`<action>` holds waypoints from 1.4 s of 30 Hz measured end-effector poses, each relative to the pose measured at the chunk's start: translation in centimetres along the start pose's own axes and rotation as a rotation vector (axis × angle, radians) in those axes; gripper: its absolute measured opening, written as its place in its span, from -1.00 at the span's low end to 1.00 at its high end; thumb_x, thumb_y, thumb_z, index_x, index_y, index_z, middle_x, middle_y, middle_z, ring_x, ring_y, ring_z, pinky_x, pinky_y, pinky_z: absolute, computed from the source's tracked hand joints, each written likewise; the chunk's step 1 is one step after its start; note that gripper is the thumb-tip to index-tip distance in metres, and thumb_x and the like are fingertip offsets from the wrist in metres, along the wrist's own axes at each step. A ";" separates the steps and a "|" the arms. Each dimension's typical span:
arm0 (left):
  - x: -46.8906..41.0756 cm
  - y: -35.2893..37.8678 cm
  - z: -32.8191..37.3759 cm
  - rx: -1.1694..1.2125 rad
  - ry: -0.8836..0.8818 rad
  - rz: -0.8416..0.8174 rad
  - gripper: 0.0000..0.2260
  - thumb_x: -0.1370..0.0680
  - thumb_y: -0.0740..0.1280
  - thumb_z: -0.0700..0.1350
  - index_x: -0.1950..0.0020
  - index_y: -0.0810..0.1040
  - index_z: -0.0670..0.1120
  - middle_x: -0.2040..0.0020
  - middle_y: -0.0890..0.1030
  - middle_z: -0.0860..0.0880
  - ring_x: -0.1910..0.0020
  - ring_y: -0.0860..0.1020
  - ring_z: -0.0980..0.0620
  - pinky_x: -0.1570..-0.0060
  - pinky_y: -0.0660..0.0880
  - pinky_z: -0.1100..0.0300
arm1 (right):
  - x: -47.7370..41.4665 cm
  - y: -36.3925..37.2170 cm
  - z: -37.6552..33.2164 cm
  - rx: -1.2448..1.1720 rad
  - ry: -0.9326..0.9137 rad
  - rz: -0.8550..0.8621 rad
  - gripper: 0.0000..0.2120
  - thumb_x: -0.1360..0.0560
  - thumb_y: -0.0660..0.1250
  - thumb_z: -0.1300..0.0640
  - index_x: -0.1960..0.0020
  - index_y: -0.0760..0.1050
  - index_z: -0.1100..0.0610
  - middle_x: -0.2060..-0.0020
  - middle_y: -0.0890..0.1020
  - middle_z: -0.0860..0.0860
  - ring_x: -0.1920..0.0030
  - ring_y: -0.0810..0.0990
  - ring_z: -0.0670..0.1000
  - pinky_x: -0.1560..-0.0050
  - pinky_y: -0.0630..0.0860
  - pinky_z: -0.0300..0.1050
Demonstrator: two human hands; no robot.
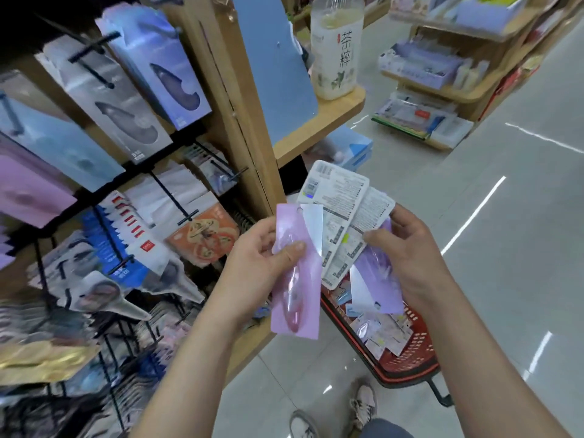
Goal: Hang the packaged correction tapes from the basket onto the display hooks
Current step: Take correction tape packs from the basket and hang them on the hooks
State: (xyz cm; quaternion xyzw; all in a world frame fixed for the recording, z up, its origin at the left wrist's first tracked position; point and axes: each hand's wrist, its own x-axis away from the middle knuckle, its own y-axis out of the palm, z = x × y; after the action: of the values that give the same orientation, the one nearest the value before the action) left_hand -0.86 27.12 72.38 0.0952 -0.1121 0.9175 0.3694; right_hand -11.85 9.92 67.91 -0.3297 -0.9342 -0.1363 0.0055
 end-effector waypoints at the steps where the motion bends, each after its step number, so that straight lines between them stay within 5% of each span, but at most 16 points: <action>1: 0.2 -0.3 -0.1 -0.012 -0.018 0.015 -0.74 -0.55 0.40 -0.18 -0.22 0.55 0.00 0.03 0.72 0.05 0.07 0.70 0.01 0.07 0.60 0.09 | 0.2 0.2 -0.1 0.011 -0.003 -0.007 -0.58 -0.49 0.29 0.47 0.02 0.68 -0.03 0.02 0.74 0.00 0.00 0.70 0.00 -0.03 0.62 -0.12; 7: 0.9 -1.7 -0.6 -0.013 -0.107 -0.005 -0.83 -0.58 0.38 -0.12 -0.16 0.53 -0.03 0.03 0.72 -0.04 0.07 0.70 -0.08 -0.02 0.59 -0.06 | 1.3 2.1 -0.4 -0.005 0.018 -0.056 -0.61 -0.52 0.22 0.48 -0.05 0.62 0.04 0.05 0.74 -0.04 0.04 0.70 -0.06 0.10 0.59 -0.25; 11: 2.1 -1.3 -1.2 -0.050 -0.077 0.045 -0.89 -0.59 0.34 -0.15 -0.10 0.54 -0.01 0.08 0.72 -0.04 0.12 0.69 -0.05 0.11 0.59 0.06 | 1.3 4.0 -0.1 -0.096 0.075 -0.087 -0.81 -0.44 0.40 0.20 -0.04 0.57 0.07 0.03 0.71 -0.01 0.08 0.69 -0.02 0.14 0.60 -0.16; 15: 3.5 -1.0 -2.2 -0.096 -0.034 0.125 -0.92 -0.54 0.38 -0.13 -0.01 0.57 0.03 0.16 0.70 0.00 0.25 0.64 0.07 0.34 0.48 0.30 | 1.6 6.3 0.4 -0.003 0.076 -0.015 -0.66 -0.39 0.54 0.14 -0.12 0.56 0.07 0.03 0.73 0.00 0.03 0.72 0.02 0.08 0.62 -0.05; 19: 4.7 -2.5 -2.0 0.005 -0.035 0.112 -0.89 -0.54 0.41 -0.17 -0.03 0.62 0.01 0.17 0.72 -0.07 0.26 0.66 -0.03 0.25 0.54 0.11 | 2.0 7.8 0.1 -0.050 0.113 -0.072 -0.76 -0.44 0.48 0.31 -0.05 0.60 0.07 0.04 0.74 0.07 0.06 0.72 0.09 0.08 0.61 0.02; 25: 6.1 -6.0 -2.0 0.136 -0.052 0.151 -0.86 -0.54 0.41 -0.09 -0.07 0.60 -0.08 0.15 0.70 -0.21 0.25 0.64 -0.14 0.06 0.57 -0.26 | 3.0 10.5 0.0 -0.176 0.189 -0.165 -0.76 -0.36 0.47 0.22 -0.02 0.64 0.09 0.02 0.72 0.14 0.06 0.71 0.13 -0.02 0.61 0.12; 30: 7.7 -8.8 -2.3 0.115 -0.077 0.163 -0.78 -0.56 0.37 -0.01 -0.11 0.51 -0.11 0.26 0.67 -0.08 0.35 0.62 0.02 0.34 0.52 0.16 | 3.6 13.0 -0.1 -0.046 0.251 -0.323 -0.69 -0.41 0.43 0.42 -0.11 0.62 0.19 -0.01 0.71 0.19 -0.01 0.69 0.23 -0.04 0.60 0.21; 33: 8.6 -10.0 -2.6 0.142 -0.065 0.203 -0.62 -0.45 0.37 0.13 -0.12 0.47 -0.08 0.17 0.69 -0.16 0.26 0.65 -0.01 0.20 0.52 0.07 | 3.7 14.2 -0.2 0.040 0.221 -0.316 -0.71 -0.42 0.43 0.44 -0.08 0.62 0.18 0.06 0.74 0.12 0.05 0.72 0.14 0.10 0.67 0.06; 35: 9.0 -10.9 -2.8 0.173 -0.050 0.319 -0.73 -0.54 0.33 0.08 -0.10 0.46 -0.06 0.22 0.69 -0.12 0.32 0.63 0.04 0.27 0.51 0.17 | 3.7 14.5 -0.1 0.065 0.209 -0.309 -0.72 -0.42 0.43 0.43 -0.07 0.61 0.18 0.08 0.74 0.09 0.08 0.73 0.10 0.19 0.66 -0.05; 38: 9.2 -12.3 -3.1 0.346 -0.035 0.491 -0.90 -0.64 0.26 -0.08 -0.14 0.48 -0.04 0.34 0.66 0.06 0.42 0.60 0.15 0.43 0.49 0.29 | 3.5 14.7 0.2 0.076 0.222 -0.330 -0.68 -0.42 0.44 0.43 -0.14 0.59 0.21 0.04 0.74 0.11 0.01 0.72 0.16 0.09 0.67 0.04; 42: 9.0 -13.0 -2.5 0.510 -0.002 0.503 -0.82 -0.65 0.24 -0.18 -0.21 0.55 -0.03 0.11 0.72 -0.02 0.19 0.67 0.07 0.20 0.58 0.18 | 3.2 15.4 0.2 0.141 0.207 -0.441 -0.61 -0.38 0.49 0.43 -0.16 0.57 0.20 0.01 0.73 0.10 -0.02 0.71 0.15 -0.02 0.65 0.12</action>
State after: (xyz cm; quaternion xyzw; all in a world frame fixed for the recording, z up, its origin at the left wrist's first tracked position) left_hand 1.66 42.83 74.07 0.1548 0.1004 0.9781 0.0964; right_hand -4.83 23.45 71.90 -0.1010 -0.9852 -0.1019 0.0941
